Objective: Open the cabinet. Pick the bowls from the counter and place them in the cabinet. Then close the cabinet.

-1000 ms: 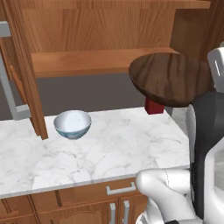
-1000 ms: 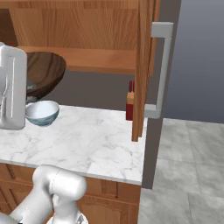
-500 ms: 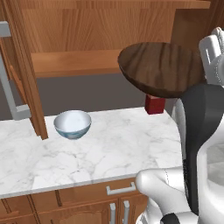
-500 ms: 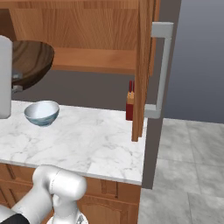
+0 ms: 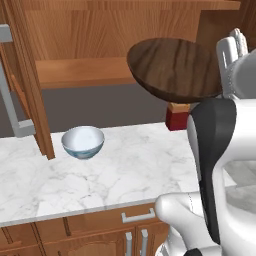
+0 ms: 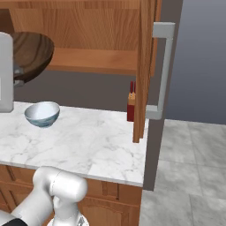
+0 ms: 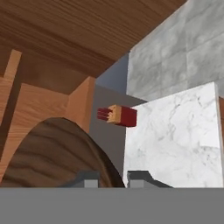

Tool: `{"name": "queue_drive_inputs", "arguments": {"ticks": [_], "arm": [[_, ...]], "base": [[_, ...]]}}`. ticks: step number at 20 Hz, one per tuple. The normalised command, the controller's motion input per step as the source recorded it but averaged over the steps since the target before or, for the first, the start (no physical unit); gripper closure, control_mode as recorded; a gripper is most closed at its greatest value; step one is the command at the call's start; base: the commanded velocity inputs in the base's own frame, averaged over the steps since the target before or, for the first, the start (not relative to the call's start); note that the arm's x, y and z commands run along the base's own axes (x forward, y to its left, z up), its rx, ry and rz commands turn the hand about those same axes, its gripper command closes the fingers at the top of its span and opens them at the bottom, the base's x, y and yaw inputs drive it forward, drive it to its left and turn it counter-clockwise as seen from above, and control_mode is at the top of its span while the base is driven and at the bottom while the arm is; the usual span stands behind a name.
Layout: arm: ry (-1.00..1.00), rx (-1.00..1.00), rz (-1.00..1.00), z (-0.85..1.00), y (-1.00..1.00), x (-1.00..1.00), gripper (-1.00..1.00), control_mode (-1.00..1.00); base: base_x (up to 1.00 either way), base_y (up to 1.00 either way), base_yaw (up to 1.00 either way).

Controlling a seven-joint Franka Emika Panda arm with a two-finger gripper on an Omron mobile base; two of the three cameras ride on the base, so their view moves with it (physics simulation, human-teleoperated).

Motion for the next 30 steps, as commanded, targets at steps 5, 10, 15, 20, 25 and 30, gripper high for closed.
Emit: {"name": "queue_drive_inputs", "arguments": {"ticks": [5, 10, 15, 20, 25, 30], "arm": [[0.09, 0.00, 0.05, -0.05, 0.00, 0.39, 1.00, -1.00], [0.11, 0.00, 0.08, -0.13, 0.00, 0.43, 1.00, -1.00], [-0.13, 0.00, 0.10, -0.18, 0.06, 0.39, 1.00, -1.00], [-0.21, 0.00, 0.11, -0.13, 0.10, 0.35, 1.00, -1.00], [-0.05, 0.00, 0.04, -0.03, 0.14, 0.41, 1.00, -1.00], [-0.01, 0.00, 0.00, 0.00, 0.18, 0.39, 1.00, -1.00]], "base": [[0.00, 0.00, 0.00], [0.00, 0.00, 0.00], [0.00, 0.00, 0.00], [0.00, 0.00, 0.00], [0.00, 0.00, 0.00], [0.00, 0.00, 0.00]]}}
